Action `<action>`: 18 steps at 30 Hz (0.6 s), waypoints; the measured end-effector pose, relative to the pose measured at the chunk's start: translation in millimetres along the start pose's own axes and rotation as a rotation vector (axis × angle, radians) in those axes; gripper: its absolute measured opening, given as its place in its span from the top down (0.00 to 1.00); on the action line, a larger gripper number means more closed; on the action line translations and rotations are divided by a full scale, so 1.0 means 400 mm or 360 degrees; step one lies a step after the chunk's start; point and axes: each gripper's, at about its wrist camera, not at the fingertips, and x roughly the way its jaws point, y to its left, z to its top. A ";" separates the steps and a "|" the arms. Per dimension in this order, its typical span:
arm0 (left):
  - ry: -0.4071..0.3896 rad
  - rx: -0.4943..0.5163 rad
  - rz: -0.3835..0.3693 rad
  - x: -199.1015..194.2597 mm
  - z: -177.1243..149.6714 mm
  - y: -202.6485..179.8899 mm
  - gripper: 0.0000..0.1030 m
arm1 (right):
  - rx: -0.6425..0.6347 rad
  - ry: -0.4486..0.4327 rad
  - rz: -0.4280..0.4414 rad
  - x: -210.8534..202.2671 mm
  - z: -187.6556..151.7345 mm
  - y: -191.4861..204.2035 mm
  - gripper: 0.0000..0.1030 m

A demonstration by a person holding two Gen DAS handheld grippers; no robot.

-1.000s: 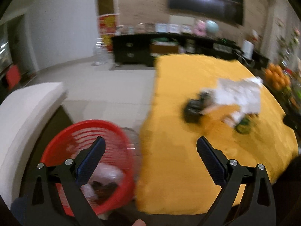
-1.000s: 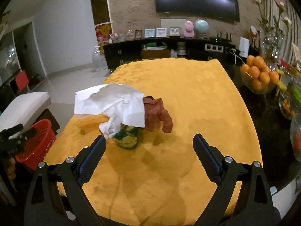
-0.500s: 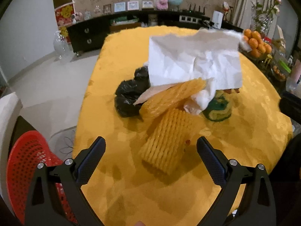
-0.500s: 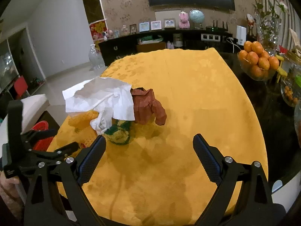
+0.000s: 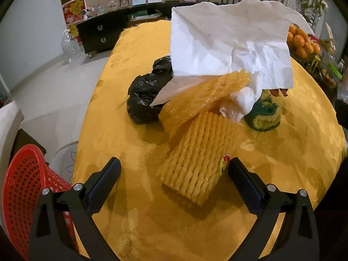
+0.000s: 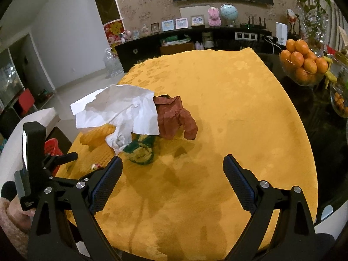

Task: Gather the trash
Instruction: 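Move both tools back to the table toward the yellow foam fruit net, then grasp the yellow foam fruit net with the left tool while the right tool grasps the green-yellow net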

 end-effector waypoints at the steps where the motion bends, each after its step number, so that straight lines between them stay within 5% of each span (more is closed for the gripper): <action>1: 0.0013 0.0009 -0.0005 0.001 0.003 -0.002 0.07 | -0.0002 0.0004 0.0001 0.000 -0.001 -0.001 0.12; 9: 0.0004 0.0026 -0.0019 0.013 0.018 0.001 0.09 | -0.0008 0.0016 0.0000 0.003 -0.003 -0.001 0.12; 12: -0.0019 0.0035 -0.0035 0.010 0.027 -0.007 0.22 | -0.0021 0.0028 -0.0002 0.009 -0.008 0.005 0.12; 14: -0.0032 0.0051 -0.0037 0.007 0.030 -0.012 0.40 | -0.0028 0.0036 -0.0009 0.014 -0.011 0.007 0.12; 18: -0.0050 0.0035 -0.0093 0.002 0.029 -0.008 0.55 | -0.0031 0.0039 -0.0022 0.019 -0.012 0.008 0.12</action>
